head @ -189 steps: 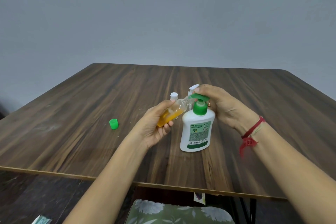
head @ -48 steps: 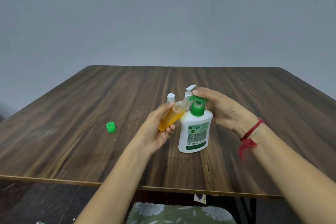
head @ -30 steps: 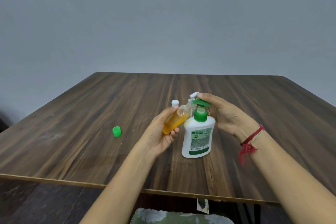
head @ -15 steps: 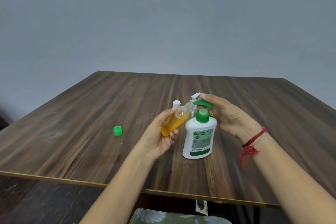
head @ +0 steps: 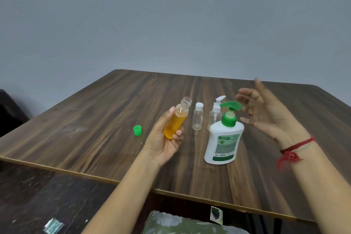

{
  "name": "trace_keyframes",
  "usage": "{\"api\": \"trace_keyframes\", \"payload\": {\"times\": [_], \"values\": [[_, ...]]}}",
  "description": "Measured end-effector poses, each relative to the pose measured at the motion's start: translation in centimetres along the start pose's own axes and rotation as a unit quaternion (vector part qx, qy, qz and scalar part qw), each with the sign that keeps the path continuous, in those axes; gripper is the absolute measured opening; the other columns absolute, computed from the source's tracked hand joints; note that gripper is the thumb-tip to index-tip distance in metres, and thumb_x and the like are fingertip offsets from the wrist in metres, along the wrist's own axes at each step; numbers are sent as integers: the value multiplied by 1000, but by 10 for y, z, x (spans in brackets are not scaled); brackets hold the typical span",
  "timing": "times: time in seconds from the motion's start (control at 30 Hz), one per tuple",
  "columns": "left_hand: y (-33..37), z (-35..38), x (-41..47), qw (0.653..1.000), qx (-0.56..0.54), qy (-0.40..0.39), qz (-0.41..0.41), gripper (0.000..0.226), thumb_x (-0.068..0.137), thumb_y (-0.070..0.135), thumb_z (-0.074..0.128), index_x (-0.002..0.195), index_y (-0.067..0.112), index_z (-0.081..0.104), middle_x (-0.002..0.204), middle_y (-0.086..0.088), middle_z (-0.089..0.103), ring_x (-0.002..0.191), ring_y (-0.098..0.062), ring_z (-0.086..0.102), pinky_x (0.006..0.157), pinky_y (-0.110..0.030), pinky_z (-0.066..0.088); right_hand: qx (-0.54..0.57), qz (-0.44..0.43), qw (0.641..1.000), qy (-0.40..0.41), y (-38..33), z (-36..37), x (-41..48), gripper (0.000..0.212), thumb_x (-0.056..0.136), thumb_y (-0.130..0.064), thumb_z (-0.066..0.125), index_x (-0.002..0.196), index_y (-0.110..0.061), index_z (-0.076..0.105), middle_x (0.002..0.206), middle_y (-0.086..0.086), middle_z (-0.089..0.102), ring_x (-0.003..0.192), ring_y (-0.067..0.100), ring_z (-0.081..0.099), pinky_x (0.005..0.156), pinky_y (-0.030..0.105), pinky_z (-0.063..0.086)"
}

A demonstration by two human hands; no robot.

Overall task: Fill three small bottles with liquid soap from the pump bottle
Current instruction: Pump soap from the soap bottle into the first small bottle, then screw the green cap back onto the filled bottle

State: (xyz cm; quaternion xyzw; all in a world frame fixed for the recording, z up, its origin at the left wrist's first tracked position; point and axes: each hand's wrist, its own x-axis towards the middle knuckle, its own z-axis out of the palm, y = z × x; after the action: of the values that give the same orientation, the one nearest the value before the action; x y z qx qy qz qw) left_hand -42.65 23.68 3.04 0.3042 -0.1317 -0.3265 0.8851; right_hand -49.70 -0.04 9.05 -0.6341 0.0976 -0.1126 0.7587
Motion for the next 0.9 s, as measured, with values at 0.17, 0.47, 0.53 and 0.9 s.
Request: {"api": "trace_keyframes", "payload": {"times": [0.17, 0.47, 0.53, 0.9], "values": [[11, -6, -4, 999, -17, -21, 21, 64, 45, 31, 95, 94, 14, 58, 86, -3, 53, 42, -7, 53, 38, -12, 45, 48, 7, 998, 33, -2, -6, -3, 65, 26, -77, 76, 70, -29, 71, 83, -12, 66, 87, 10, 58, 96, 42, 35], [5, -9, 0, 998, -52, -24, 23, 61, 47, 29, 94, 95, 13, 61, 84, -4, 63, 43, -8, 54, 37, -15, 46, 92, 32, 989, 108, -1, -9, -15, 37, 72, -64, 58, 76, -28, 65, 83, -10, 62, 90, 12, 56, 104, 47, 33], [5, -11, 1, 998, -61, -25, 25, 60, 48, 29, 94, 95, 12, 62, 83, -4, 63, 43, -8, 54, 38, -15, 47, 99, 25, 986, 133, 0, -12, -15, 30, 81, -57, 56, 75, -28, 63, 82, -12, 60, 84, 9, 55, 105, 45, 33], [0, -13, -2, 999, -47, -6, 23, 60, 46, 31, 95, 93, 13, 61, 84, -2, 57, 42, -6, 53, 38, -13, 45, 66, -20, 992, 109, 3, 13, -19, 22, 83, -49, 58, 76, -29, 62, 79, -13, 62, 76, 6, 54, 89, 33, 41]]}}
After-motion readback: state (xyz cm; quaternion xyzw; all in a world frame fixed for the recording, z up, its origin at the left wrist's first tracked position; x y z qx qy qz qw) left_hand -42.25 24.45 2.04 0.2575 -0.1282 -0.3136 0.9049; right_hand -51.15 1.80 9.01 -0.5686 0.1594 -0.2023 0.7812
